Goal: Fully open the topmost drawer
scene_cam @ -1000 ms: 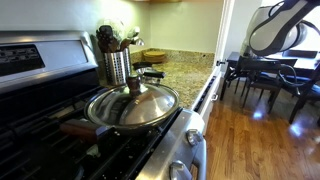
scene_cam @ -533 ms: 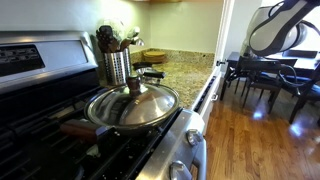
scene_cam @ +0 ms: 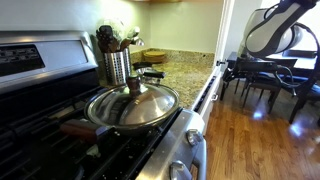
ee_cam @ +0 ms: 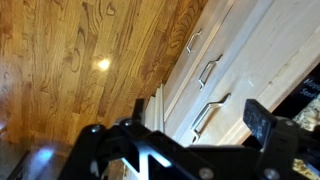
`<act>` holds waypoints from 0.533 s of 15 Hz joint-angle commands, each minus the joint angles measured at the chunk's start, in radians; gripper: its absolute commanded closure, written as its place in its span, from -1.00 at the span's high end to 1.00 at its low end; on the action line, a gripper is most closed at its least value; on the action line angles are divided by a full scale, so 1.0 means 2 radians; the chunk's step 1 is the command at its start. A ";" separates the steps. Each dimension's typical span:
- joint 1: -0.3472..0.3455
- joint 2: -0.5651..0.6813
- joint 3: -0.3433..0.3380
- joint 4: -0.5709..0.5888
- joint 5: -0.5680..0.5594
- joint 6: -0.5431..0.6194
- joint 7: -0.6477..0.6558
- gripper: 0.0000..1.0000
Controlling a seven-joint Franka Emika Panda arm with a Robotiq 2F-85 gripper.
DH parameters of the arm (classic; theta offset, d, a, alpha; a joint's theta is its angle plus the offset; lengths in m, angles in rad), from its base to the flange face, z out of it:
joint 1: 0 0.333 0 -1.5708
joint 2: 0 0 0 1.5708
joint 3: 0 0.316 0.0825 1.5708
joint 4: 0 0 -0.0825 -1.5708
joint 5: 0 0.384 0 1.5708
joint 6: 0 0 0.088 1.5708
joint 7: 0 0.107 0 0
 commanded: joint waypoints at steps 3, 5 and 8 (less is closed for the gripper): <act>0.021 0.037 -0.023 0.036 0.018 0.002 0.003 1.00; 0.017 0.054 -0.018 0.049 0.035 0.010 -0.005 1.00; 0.009 0.078 -0.008 0.072 0.079 0.011 -0.009 1.00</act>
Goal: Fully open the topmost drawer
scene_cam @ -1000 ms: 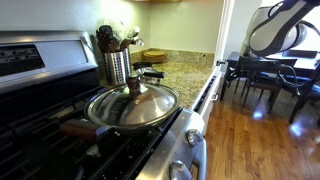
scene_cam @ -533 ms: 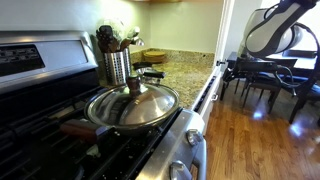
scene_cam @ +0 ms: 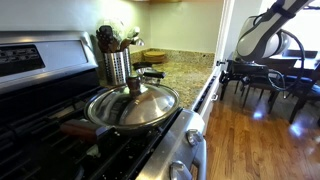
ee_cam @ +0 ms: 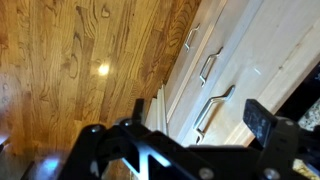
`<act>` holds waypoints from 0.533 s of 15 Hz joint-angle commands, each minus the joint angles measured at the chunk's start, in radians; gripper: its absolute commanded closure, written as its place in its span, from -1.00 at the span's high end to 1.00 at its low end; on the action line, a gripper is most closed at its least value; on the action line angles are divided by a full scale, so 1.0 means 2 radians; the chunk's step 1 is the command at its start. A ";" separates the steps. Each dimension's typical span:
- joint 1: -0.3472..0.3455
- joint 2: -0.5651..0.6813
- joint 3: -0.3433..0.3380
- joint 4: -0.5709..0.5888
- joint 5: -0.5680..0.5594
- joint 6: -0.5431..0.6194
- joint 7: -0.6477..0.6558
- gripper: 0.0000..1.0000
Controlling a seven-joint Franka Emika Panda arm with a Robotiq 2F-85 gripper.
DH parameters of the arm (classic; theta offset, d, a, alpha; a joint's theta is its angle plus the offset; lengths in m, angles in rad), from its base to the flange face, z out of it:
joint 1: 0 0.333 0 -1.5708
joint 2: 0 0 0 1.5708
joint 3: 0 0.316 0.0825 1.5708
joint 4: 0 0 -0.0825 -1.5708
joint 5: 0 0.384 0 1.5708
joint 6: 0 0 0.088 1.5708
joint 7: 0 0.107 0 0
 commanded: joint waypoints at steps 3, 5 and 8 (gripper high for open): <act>0.001 0.045 0.004 0.044 0.076 0.021 -0.007 1.00; 0.001 0.059 0.006 0.058 0.098 0.027 -0.005 1.00; 0.001 0.078 0.008 0.077 0.122 0.032 -0.003 1.00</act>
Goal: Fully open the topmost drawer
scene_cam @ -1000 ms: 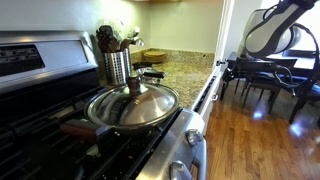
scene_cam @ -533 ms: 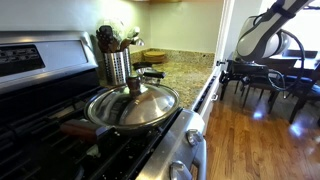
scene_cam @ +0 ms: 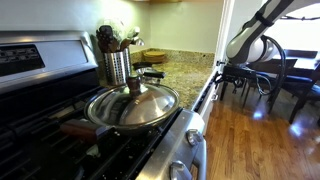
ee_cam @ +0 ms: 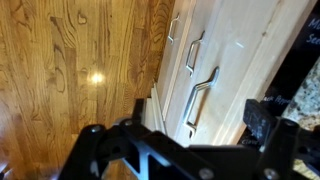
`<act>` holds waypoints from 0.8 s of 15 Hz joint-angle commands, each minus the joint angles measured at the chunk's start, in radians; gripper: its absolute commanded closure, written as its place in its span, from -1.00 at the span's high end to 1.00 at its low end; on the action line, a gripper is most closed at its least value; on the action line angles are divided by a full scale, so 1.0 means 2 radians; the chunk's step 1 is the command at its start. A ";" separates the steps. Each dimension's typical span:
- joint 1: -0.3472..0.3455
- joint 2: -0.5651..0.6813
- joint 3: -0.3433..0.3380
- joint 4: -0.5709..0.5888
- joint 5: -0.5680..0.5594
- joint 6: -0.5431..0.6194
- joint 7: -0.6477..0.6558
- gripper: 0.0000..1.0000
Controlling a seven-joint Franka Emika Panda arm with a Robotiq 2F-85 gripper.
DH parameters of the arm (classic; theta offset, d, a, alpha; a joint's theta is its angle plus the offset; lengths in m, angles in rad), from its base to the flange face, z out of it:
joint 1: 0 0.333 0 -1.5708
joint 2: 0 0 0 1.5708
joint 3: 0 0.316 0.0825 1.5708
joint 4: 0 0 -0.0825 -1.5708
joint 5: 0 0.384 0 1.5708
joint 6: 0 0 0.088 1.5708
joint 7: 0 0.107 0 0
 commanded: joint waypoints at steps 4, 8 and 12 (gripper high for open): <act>-0.003 0.044 0.010 0.046 0.050 0.009 -0.006 1.00; -0.005 0.057 0.016 0.062 0.066 0.013 -0.010 1.00; -0.005 0.063 0.022 0.071 0.078 0.014 -0.010 1.00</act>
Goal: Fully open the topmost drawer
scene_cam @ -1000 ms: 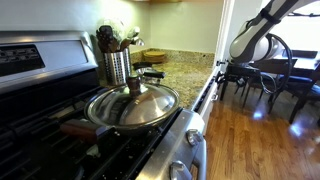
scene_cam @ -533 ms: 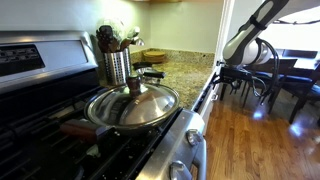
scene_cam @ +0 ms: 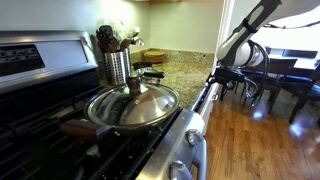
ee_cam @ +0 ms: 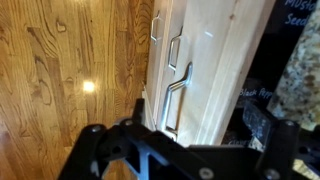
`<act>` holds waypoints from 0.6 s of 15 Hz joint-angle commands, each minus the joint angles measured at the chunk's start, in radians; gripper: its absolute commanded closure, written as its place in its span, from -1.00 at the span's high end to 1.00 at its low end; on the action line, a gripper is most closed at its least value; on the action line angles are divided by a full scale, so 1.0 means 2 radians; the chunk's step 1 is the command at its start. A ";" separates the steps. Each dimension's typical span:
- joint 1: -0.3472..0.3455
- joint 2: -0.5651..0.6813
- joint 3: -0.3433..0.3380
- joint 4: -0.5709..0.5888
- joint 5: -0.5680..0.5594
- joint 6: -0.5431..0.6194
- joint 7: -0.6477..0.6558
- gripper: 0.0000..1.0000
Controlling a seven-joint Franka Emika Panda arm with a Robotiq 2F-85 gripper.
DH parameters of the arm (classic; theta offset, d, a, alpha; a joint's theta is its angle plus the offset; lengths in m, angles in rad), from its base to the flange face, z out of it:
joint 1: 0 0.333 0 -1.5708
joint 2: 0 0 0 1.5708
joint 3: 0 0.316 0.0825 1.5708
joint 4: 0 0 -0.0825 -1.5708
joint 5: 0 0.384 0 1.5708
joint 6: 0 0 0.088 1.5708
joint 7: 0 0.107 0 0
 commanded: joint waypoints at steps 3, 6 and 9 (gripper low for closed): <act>-0.005 0.019 0.007 0.015 0.022 0.007 -0.009 1.00; -0.006 0.023 0.005 0.013 0.021 0.005 -0.010 0.85; -0.006 0.019 0.003 0.010 0.019 0.006 -0.011 0.24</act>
